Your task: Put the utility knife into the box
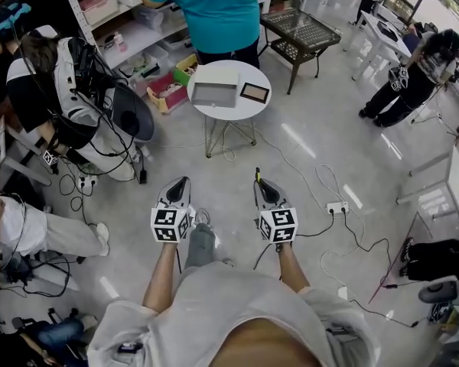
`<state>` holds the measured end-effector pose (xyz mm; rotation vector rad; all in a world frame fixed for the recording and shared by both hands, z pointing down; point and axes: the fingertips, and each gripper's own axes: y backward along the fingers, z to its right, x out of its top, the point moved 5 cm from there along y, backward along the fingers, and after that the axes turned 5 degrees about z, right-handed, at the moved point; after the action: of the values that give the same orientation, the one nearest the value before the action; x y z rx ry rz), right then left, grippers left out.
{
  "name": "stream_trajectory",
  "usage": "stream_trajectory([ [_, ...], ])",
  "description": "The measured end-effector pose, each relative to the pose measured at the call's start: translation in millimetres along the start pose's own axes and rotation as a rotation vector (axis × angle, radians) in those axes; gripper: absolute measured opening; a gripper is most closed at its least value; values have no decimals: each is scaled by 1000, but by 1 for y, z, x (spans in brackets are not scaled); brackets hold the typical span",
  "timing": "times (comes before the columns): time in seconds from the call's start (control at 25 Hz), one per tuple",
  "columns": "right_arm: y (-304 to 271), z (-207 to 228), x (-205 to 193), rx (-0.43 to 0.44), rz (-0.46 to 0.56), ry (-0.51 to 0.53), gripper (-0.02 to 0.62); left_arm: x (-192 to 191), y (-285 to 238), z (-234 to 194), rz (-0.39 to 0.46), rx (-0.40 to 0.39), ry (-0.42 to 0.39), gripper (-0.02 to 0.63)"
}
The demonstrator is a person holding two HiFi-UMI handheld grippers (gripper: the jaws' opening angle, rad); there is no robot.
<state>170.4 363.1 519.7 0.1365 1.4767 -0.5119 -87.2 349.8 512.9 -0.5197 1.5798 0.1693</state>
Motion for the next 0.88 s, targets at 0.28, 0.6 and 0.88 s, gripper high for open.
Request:
stream_trajectory([
  [0.28, -76, 25, 33, -40, 1, 19, 48, 27, -79, -47, 17, -38, 11, 20],
  [0.6, -186, 33, 84, -64, 13, 41, 48, 78, -168, -124, 42, -86, 0, 20],
  [0.88, -261, 32, 101, -78, 21, 53, 48, 92, -223, -186, 47, -97, 5, 20],
])
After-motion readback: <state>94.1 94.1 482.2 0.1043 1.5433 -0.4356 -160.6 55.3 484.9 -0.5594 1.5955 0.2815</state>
